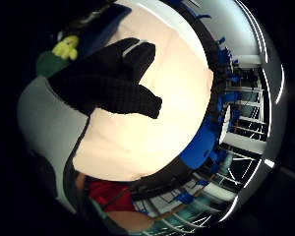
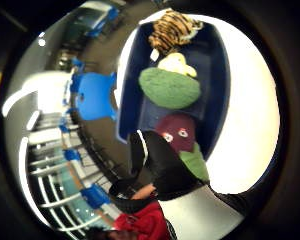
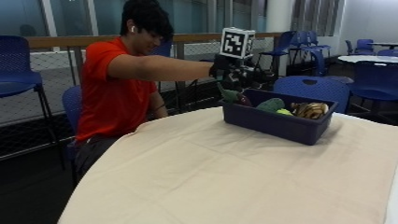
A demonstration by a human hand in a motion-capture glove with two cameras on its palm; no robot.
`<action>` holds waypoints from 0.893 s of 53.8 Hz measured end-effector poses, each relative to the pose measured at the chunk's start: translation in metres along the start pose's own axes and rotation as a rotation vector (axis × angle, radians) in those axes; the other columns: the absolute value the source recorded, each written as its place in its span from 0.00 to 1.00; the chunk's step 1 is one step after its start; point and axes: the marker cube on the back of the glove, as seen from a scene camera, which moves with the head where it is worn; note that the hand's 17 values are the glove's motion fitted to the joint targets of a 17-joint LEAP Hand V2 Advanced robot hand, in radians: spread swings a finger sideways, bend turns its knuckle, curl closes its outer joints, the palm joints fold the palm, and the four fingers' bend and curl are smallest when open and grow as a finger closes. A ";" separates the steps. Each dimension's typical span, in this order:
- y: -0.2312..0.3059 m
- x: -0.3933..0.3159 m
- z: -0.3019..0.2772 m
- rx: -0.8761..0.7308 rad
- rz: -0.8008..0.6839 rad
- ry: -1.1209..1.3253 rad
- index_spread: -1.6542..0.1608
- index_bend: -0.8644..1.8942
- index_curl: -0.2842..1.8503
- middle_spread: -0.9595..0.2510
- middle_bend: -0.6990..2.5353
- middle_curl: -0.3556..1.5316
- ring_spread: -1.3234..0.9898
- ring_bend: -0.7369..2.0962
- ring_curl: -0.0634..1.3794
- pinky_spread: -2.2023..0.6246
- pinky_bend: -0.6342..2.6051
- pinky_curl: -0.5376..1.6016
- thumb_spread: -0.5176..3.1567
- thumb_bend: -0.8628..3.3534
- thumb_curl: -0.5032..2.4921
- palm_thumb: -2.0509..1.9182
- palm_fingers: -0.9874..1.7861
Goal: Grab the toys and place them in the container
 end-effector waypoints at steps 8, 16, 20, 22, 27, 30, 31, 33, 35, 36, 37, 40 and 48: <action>0.030 0.066 0.022 -0.012 0.086 -0.036 0.69 0.36 0.34 0.73 0.25 0.28 0.61 0.43 0.25 0.80 0.63 0.44 0.45 0.19 0.28 0.50 0.29; 0.053 0.114 0.038 -0.017 0.152 -0.024 0.69 0.37 0.32 0.73 0.25 0.28 0.61 0.42 0.24 0.81 0.62 0.43 0.45 0.19 0.27 0.50 0.29; 0.064 0.133 0.046 -0.019 0.174 -0.020 0.69 0.37 0.32 0.73 0.25 0.28 0.62 0.42 0.24 0.81 0.61 0.42 0.45 0.19 0.27 0.51 0.30; 0.070 0.142 0.050 -0.017 0.185 -0.017 0.69 0.37 0.32 0.73 0.25 0.28 0.62 0.42 0.24 0.81 0.61 0.42 0.45 0.19 0.26 0.51 0.30; 0.081 0.159 0.059 -0.014 0.207 0.000 0.69 0.38 0.31 0.73 0.25 0.27 0.62 0.41 0.24 0.81 0.61 0.41 0.45 0.19 0.26 0.51 0.30; 0.087 0.165 0.062 -0.009 0.208 -0.009 0.69 0.38 0.31 0.73 0.25 0.27 0.62 0.41 0.24 0.81 0.60 0.41 0.45 0.19 0.26 0.51 0.30; 0.089 0.167 0.062 -0.008 0.208 -0.013 0.69 0.38 0.31 0.73 0.25 0.27 0.62 0.40 0.24 0.81 0.60 0.41 0.45 0.19 0.26 0.51 0.30; 0.092 0.169 0.063 -0.005 0.209 -0.021 0.69 0.38 0.31 0.73 0.25 0.27 0.62 0.40 0.23 0.81 0.60 0.41 0.45 0.19 0.26 0.51 0.30; 0.094 0.172 0.063 -0.003 0.209 -0.032 0.69 0.38 0.31 0.72 0.25 0.27 0.62 0.40 0.23 0.81 0.60 0.41 0.45 0.19 0.26 0.51 0.31; 0.096 0.174 0.063 -0.002 0.209 -0.040 0.69 0.38 0.31 0.73 0.25 0.27 0.62 0.40 0.23 0.81 0.60 0.41 0.45 0.19 0.26 0.51 0.31; 0.097 0.175 0.063 -0.001 0.208 -0.047 0.69 0.38 0.31 0.72 0.25 0.27 0.62 0.40 0.23 0.81 0.60 0.41 0.45 0.19 0.26 0.51 0.31; 0.102 0.178 0.062 -0.001 0.207 -0.062 0.69 0.38 0.31 0.72 0.25 0.27 0.62 0.40 0.23 0.81 0.60 0.41 0.45 0.19 0.25 0.51 0.31; 0.112 0.183 0.057 0.002 0.215 -0.068 0.69 0.38 0.31 0.72 0.25 0.27 0.62 0.39 0.23 0.81 0.59 0.41 0.45 0.20 0.25 0.51 0.31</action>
